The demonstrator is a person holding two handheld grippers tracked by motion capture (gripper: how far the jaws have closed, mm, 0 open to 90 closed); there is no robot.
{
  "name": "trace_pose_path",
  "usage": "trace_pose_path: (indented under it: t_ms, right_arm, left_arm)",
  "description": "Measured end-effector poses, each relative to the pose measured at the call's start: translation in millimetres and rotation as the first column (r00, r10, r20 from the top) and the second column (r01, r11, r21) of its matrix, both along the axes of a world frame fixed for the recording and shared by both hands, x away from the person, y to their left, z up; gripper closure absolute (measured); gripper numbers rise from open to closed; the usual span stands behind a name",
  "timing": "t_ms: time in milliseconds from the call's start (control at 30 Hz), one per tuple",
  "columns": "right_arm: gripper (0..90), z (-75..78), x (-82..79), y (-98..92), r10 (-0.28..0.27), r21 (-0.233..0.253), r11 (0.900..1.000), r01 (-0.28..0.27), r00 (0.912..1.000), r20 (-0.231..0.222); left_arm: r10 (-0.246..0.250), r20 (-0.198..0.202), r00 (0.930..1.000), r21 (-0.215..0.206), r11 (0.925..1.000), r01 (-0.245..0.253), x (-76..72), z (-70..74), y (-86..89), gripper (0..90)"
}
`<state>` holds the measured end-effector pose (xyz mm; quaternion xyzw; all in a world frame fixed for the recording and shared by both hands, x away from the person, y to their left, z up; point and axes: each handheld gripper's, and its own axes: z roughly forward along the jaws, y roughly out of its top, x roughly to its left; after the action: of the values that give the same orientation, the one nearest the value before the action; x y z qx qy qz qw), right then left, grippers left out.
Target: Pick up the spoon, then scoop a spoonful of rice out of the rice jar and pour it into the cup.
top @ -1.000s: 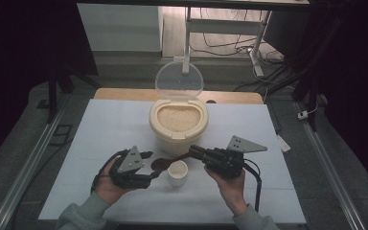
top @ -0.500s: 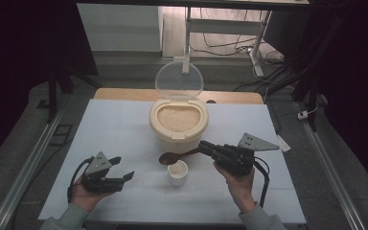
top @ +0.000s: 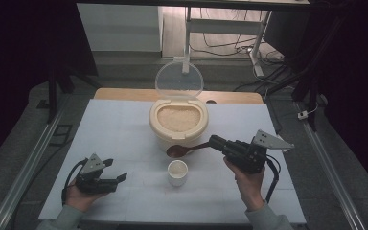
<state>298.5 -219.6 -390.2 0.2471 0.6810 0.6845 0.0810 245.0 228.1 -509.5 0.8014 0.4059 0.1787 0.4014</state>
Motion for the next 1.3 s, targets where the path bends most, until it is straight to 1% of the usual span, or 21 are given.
trace_pose_path:
  t_ms: [167,367,467,567,600,633,700,733,767,800,833,933,1033,1067,1100,1167,1200,1233,1267,1300]
  right_arm:
    - [82.4,4.2,-0.6,-5.9,-0.015,0.017,1.0,0.015,0.9998,0.011]
    - [82.4,10.2,2.5,-12.5,-0.038,0.038,0.999,0.037,0.999,0.025]
    - [82.4,15.1,5.0,-15.2,-0.06,0.045,0.997,0.059,0.9976,0.034]
    - [82.4,22.4,9.4,-19.3,-0.096,0.049,0.994,0.094,0.9944,0.045]
    - [82.4,22.4,9.4,-19.3,-0.096,0.049,0.994,0.094,0.9944,0.045]
    - [82.4,26.9,16.0,-20.9,-0.113,0.043,0.993,0.111,0.9927,0.042]
    - [82.4,31.2,23.0,-21.7,-0.132,0.03,0.991,0.131,0.9903,0.043]
    - [82.4,32.9,26.2,-22.1,-0.139,0.027,0.99,0.138,0.9894,0.042]
    - [82.4,32.9,26.2,-22.1,-0.139,0.027,0.99,0.138,0.9894,0.042]
    - [82.4,35.7,32.6,-23.1,-0.159,0.023,0.987,0.158,0.9865,0.04]
    - [82.4,35.7,32.6,-23.1,-0.159,0.023,0.987,0.158,0.9865,0.04]
    - [82.4,37.1,41.4,-24.0,-0.189,0.006,0.982,0.189,0.9814,0.033]
    - [82.4,38.4,45.4,-23.2,-0.202,-0.008,0.979,0.202,0.9788,0.032]
    - [82.4,39.5,47.5,-22.4,-0.206,-0.017,0.978,0.207,0.9778,0.035]
    - [82.4,42.6,52.0,-19.1,-0.216,-0.047,0.975,0.219,0.9752,0.046]
    - [82.4,44.9,54.9,-16.0,-0.226,-0.067,0.971,0.229,0.9726,0.055]
    - [82.4,44.9,54.9,-16.0,-0.226,-0.067,0.971,0.229,0.9726,0.055]
    - [82.4,47.3,58.7,-11.6,-0.238,-0.096,0.965,0.244,0.9688,0.068]
    - [82.4,47.3,58.7,-11.6,-0.238,-0.096,0.965,0.244,0.9688,0.068]
    - [82.4,48.2,63.2,-7.0,-0.25,-0.122,0.959,0.257,0.9655,0.073]
  left_arm:
    - [-0.006,-0.001,1.0,0.009,0.9999,0.006,0.0,-0.3,-1.8,22.6]
    - [-0.007,-0.012,0.9999,0.014,0.9999,0.007,1.8,-2.2,-1.1,22.4]
    - [-0.015,-0.02,0.9997,0.013,0.9998,0.015,2.5,-2.4,-1.5,22.0]
    - [-0.02,-0.023,0.9995,0.014,0.9997,0.02,3.0,-3.0,-2.7,21.8]
    - [-0.02,-0.023,0.9995,0.014,0.9997,0.02,3.0,-3.0,-2.7,21.7]
    - [-0.022,-0.023,0.9995,0.016,0.9996,0.022,3.0,-3.0,-2.9,21.7]
    - [-0.025,-0.026,0.9993,0.017,0.9995,0.025,3.1,-3.2,-3.1,21.6]
    - [-0.025,-0.025,0.9994,0.016,0.9996,0.025,3.0,-3.1,-2.9,21.5]
    - [-0.025,-0.025,0.9994,0.016,0.9996,0.025,3.0,-3.1,-2.9,21.6]
    - [-0.024,-0.024,0.9994,0.014,0.9996,0.024,3.0,-3.0,-2.8,21.4]
    - [-0.023,-0.025,0.9994,0.014,0.9996,0.023,2.9,-2.9,-2.7,21.4]
    - [-0.021,-0.028,0.9994,0.012,0.9997,0.021,2.5,-2.7,-2.7,20.6]
    - [-0.019,-0.03,0.9994,0.011,0.9998,0.019,2.2,-2.7,-2.6,20.2]
    - [-0.018,-0.031,0.9994,0.011,0.9998,0.018,2.2,-2.9,-2.5,20.1]
    - [-0.017,-0.033,0.9993,0.011,0.9998,0.018,2.4,-3.2,-2.4,19.7]
    - [-0.016,-0.037,0.9992,0.012,0.9998,0.017,2.6,-3.7,-2.5,19.2]
    - [-0.016,-0.038,0.9992,0.013,0.9998,0.017,2.7,-3.9,-2.7,19.2]
    - [-0.017,-0.038,0.9991,0.012,0.9998,0.017,2.7,-3.9,-2.9,19.1]
    - [-0.017,-0.038,0.9991,0.012,0.9998,0.017,2.8,-3.9,-2.9,19.1]
    - [-0.015,-0.036,0.9992,0.013,0.9998,0.016,2.8,-4.0,-2.8,19.1]
